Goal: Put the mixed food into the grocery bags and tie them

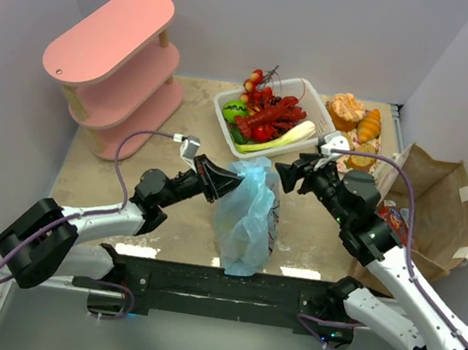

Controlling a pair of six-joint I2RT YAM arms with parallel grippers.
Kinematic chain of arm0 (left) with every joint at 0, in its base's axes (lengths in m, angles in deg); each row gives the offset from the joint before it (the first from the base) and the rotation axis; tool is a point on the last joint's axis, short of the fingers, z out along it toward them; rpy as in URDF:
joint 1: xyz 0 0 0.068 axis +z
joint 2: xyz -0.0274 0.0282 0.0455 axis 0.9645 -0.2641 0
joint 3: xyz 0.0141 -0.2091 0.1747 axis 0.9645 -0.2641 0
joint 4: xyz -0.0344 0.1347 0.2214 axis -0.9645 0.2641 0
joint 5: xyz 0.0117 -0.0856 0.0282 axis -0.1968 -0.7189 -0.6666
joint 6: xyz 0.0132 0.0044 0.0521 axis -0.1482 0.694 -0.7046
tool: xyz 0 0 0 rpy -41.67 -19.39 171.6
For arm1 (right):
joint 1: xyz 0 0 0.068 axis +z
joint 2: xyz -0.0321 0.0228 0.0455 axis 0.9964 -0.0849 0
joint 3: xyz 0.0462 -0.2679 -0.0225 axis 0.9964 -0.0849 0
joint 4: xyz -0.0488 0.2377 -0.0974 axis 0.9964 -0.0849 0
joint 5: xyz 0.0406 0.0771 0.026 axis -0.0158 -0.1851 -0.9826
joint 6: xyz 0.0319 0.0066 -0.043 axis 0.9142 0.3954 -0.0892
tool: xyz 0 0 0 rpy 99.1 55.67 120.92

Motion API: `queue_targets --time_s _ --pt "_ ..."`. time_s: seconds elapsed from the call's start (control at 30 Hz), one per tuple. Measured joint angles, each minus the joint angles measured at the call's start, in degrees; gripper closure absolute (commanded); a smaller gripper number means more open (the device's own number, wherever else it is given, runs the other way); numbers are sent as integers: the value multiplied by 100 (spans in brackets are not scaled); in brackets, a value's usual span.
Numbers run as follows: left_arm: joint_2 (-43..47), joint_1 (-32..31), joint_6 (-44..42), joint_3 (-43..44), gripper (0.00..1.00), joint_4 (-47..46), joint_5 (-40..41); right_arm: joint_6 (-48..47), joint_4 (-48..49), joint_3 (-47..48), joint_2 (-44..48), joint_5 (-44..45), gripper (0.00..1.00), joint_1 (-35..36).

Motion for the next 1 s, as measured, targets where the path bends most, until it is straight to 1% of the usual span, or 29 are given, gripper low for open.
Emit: queue_targets --time_s 0.1,0.13,0.2,0.23,0.3,0.33,0.43,0.53,0.57,0.67,0.77,0.87,1.0 --pt "-13 0 0 0 100 2 -107 109 -321 236 229 479 27 -74" --pt "-15 0 0 0 100 0 -136 146 -400 291 313 586 28 -79" --pt "-24 0 0 0 100 0 -184 190 -584 389 452 693 36 -81" --pt "-26 0 0 0 100 0 -205 203 -706 450 503 723 45 -81" --pt "-31 0 0 0 100 0 -240 219 -1023 610 553 813 48 -79" --pt "-31 0 0 0 100 0 -247 221 -1167 673 575 850 51 -79" --pt "-31 0 0 0 100 15 -247 114 -1580 706 691 800 56 -81" --pt "-31 0 0 24 100 122 -243 13 -1996 706 688 577 55 -81" --pt "-31 0 2 42 100 179 -243 -11 -2111 706 669 481 53 -81" --pt "-31 0 0 107 100 343 -232 -116 -2472 706 450 24 50 -81" --pt "-31 0 0 195 100 518 -216 -162 -2726 688 262 -352 49 -66" --pt "-22 0 -4 238 100 627 -203 -186 -2909 693 267 -654 48 -55" --pt "-11 0 -7 256 100 723 -173 -186 -3311 999 136 -848 46 -9"
